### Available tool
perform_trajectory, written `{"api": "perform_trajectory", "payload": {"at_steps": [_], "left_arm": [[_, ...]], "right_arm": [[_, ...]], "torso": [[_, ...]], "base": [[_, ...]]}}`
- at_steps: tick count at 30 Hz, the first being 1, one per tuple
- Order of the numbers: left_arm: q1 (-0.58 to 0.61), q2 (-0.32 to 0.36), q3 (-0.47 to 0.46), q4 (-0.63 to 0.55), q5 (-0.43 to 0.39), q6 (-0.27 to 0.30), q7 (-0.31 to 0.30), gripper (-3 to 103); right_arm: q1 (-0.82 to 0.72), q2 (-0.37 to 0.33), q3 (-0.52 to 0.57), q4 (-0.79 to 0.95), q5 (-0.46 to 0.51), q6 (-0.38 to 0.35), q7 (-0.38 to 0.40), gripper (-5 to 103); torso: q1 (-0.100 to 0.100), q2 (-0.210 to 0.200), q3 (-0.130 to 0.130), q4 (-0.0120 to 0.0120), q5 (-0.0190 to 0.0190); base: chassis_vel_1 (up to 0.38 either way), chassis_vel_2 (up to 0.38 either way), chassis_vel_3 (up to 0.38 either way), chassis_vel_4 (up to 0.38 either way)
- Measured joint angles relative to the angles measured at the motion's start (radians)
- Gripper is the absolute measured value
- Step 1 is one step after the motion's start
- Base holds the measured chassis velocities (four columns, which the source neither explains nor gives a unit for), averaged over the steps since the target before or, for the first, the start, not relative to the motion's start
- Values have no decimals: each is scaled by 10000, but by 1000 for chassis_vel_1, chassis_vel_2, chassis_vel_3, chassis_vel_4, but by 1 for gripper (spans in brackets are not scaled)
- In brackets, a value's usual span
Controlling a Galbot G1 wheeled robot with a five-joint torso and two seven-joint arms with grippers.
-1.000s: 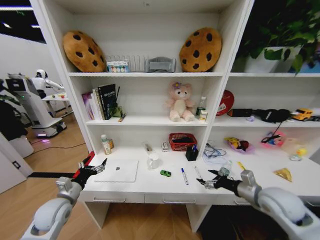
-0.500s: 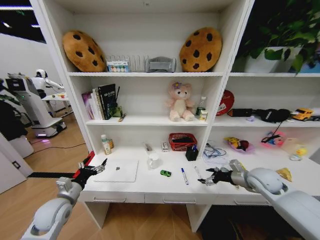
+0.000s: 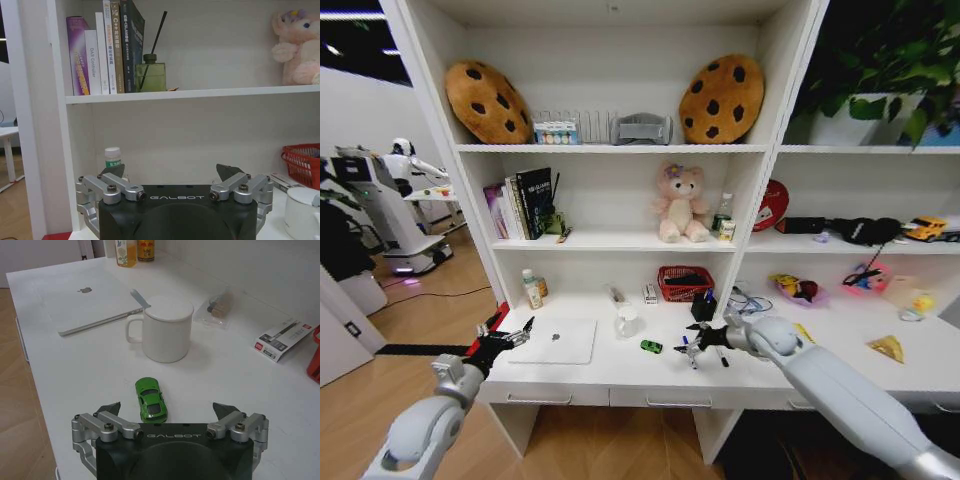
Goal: Organize the objects on the table.
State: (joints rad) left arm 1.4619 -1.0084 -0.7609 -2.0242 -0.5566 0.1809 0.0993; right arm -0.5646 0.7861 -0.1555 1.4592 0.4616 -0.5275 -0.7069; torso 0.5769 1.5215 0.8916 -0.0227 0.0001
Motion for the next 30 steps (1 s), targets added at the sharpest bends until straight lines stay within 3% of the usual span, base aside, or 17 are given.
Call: {"api": "perform_trajectory", "payload": {"at_steps": [12,30], "left_arm": [[0,0,0,0,0,0,-2,100],[1,0,0,1,0,0,-2,100]], "right_arm": [[1304,425,-2003,-755,75,-82,-60,100],[1889,511,-2734,-952,251,-214,301,100]], "torso": [[-1,0,-1,-3,-3],[-1,1,-1,-3,0]], "base": [[0,0,0,0],[0,0,0,0]]}}
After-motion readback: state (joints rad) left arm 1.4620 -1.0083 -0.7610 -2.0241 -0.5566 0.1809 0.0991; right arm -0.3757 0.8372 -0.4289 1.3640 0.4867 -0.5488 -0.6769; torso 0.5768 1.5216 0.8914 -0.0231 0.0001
